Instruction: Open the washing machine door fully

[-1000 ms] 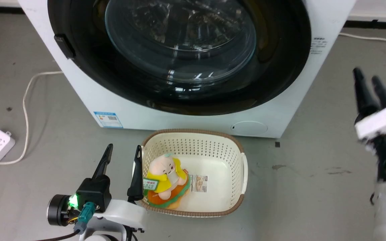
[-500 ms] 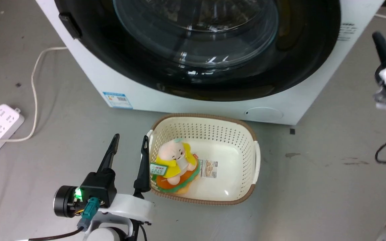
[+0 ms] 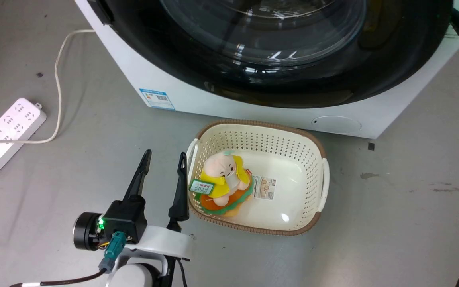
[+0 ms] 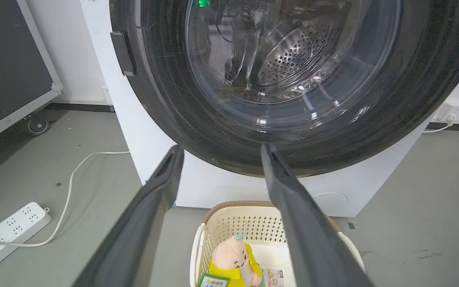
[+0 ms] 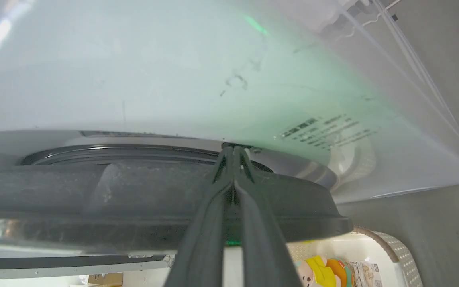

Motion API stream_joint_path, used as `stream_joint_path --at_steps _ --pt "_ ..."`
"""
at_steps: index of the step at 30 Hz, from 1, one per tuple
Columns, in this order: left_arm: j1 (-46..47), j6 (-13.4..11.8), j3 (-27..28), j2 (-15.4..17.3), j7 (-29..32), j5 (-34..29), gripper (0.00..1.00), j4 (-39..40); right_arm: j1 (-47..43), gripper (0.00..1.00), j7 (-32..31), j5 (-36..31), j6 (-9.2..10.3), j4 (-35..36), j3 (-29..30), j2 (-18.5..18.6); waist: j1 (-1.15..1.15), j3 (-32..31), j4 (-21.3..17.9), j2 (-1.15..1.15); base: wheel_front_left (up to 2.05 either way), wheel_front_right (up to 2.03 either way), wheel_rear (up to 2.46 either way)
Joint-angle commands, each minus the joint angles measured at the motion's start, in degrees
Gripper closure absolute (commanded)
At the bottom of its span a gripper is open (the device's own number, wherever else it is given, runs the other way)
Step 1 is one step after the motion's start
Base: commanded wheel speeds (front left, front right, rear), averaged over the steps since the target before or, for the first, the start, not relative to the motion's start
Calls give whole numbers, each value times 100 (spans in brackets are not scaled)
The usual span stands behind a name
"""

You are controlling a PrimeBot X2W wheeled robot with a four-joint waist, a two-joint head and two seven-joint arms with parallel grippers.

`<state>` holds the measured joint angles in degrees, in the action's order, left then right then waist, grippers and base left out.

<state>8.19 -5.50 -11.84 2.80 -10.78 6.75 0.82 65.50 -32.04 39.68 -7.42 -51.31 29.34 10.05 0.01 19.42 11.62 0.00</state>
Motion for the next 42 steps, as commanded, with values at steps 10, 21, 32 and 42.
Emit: stream_joint_path --at_steps 10,21,32,42 --pt "140 -103 -112 7 -189 77 0 -45 549 100 -889 359 -6 -856 238 195 -1 26 117 0 0 0 0" --pt "-2 -78 -75 7 -321 40 0 -168 173 100 -1746 816 -6 -1216 450 149 -1 -409 83 0 0 0 0" --pt "-291 8 7 8 -422 -17 0 -305 -769 100 -2710 1188 -7 -1007 457 -335 -1 -1051 -1 0 0 0 0" --pt "-592 63 108 8 -422 -19 0 -342 -1822 100 -3169 1385 -7 -347 399 -669 -1 -1501 -50 0 0 0 0"
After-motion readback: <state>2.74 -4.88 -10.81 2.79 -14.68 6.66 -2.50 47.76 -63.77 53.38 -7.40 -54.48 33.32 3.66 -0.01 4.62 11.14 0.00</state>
